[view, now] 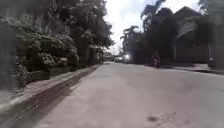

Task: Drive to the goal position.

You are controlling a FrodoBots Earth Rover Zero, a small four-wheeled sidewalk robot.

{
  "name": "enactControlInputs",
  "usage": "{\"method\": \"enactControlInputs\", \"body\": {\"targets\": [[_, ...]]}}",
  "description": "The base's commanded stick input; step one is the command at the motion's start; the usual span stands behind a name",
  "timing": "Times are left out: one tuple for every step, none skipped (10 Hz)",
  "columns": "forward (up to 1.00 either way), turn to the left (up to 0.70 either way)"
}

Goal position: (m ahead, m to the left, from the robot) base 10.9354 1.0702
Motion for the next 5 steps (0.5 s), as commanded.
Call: {"method": "enactControlInputs", "body": {"targets": [[1.0,0.0],[1.0,0.0],[1.0,0.0],[1.0,0.0],[1.0,0.0]]}}
